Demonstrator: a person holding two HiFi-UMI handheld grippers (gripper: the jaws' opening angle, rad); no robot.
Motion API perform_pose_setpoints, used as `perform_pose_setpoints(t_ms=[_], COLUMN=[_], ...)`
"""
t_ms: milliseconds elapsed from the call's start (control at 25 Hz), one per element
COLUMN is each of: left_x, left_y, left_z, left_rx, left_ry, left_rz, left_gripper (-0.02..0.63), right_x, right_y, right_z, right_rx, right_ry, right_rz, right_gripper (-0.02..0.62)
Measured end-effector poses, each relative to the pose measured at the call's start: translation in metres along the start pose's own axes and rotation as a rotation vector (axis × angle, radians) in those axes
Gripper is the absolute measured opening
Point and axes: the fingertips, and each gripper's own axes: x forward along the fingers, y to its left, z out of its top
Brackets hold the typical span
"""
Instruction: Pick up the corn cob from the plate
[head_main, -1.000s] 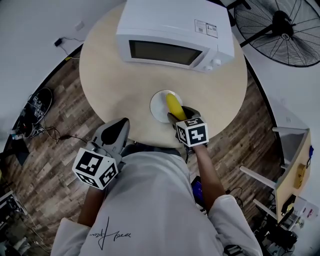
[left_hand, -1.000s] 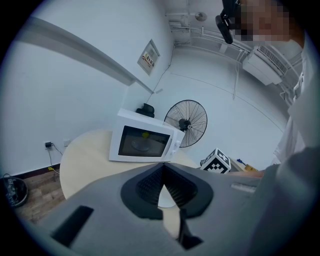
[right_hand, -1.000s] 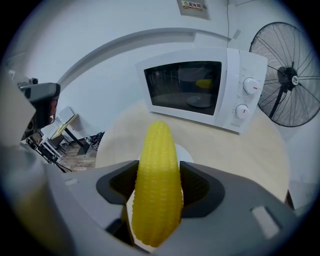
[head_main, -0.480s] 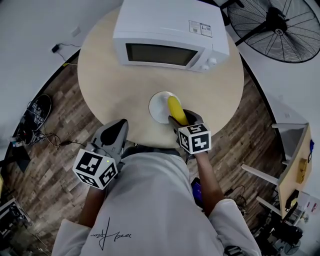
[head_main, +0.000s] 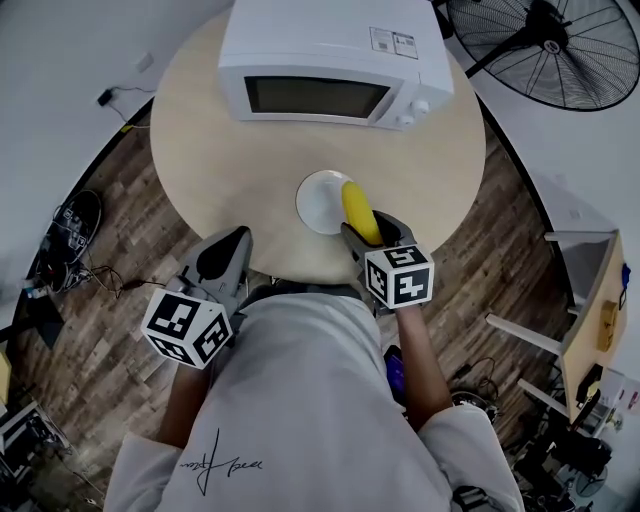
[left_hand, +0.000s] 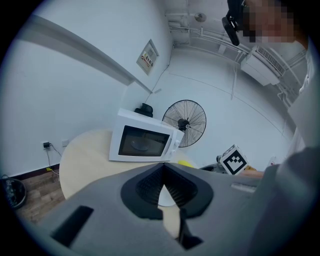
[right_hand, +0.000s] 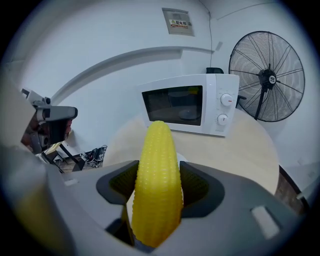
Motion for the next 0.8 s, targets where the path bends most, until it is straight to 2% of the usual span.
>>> perform_pose_setpoints(t_ms=[800], left_x=[-0.004], left_y=[0.002], left_z=[-0.008], left_rx=[-0.018], left_ry=[0.002], left_rz=[0.007], left_gripper=[-0.008], right_x=[-0.037], right_y=[-0.004], right_z=[0.006], right_rx=[0.06], right_ry=[-0.111], right_rz=[-0.009], right_gripper=[0.267])
